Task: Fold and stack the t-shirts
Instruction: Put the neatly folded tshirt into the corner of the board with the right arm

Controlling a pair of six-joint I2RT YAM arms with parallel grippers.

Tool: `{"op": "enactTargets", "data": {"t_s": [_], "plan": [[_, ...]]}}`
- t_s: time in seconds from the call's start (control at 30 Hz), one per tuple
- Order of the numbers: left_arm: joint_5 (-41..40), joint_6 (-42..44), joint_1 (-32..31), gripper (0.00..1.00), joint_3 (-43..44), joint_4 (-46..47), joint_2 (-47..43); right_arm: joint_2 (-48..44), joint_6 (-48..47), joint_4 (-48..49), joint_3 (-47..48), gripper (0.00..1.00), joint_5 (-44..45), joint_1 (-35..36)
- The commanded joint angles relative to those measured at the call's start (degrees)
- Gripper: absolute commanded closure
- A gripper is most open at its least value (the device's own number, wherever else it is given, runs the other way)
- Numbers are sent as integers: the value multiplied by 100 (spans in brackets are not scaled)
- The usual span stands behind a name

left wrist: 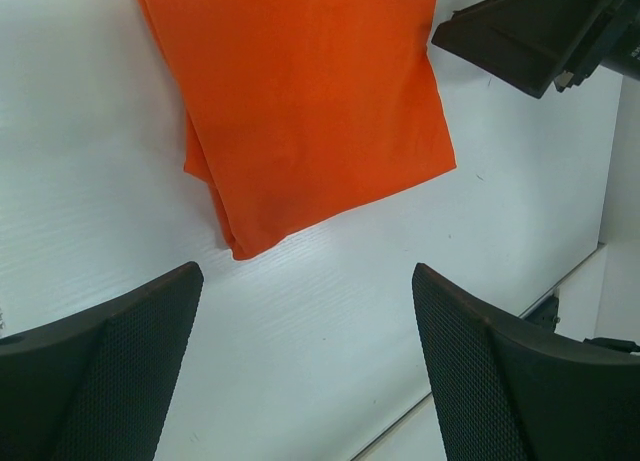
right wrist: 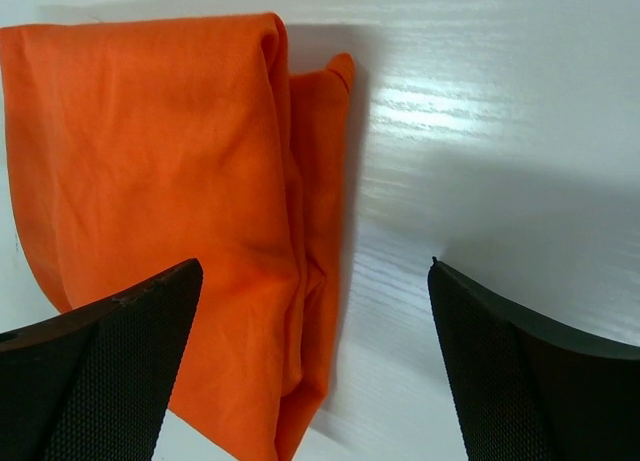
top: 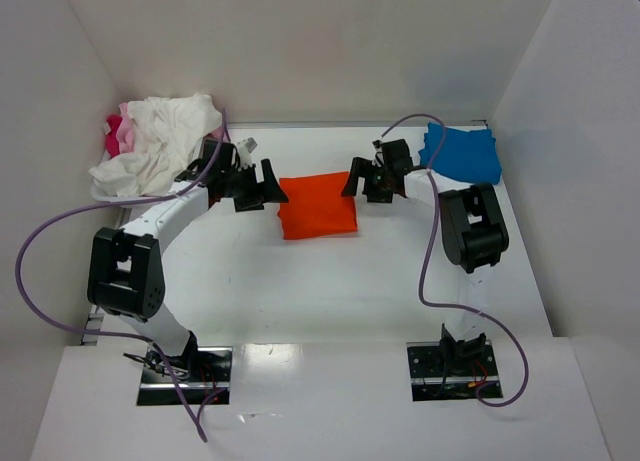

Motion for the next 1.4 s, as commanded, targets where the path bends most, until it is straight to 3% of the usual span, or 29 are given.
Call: {"op": "enactTargets", "data": {"t_s": [0.0, 0.43, 0.57, 0.67, 0.73, 0.8, 0.83, 0.87, 1.07, 1.37], "plan": [[230, 82, 98, 7, -55, 106, -217, 192, -93, -179, 336, 3, 99, 168], [441, 229, 365, 6, -161, 106, -332, 706, -84, -495, 669, 18, 582, 631], [441, 282, 418, 6, -274, 97, -393, 954, -84, -793, 741, 28, 845, 682], [493, 282, 471, 6, -275, 53, -446, 999, -84, -951, 793, 42, 1064, 735], [494, 282, 523, 6, -275, 53, -446, 1060, -84, -996, 793, 58, 1118, 735], [546, 282, 524, 6, -275, 53, -446, 1112, -84, -1082, 854, 77, 1178, 735], [547, 282, 524, 6, -275, 53, -446, 1113, -77, -1128, 855, 97, 1230, 735], [553, 282, 524, 6, -275, 53, -446, 1119, -32, -1138, 872, 100, 1298, 735], [704, 334, 577, 6, -170, -70, -551, 1218, -398, -1793, 1653, 100, 2081, 661], [705, 519, 577, 6, -2, -378, -612, 1271, -1414, -2416, 3123, 100, 2287, -107]]}}
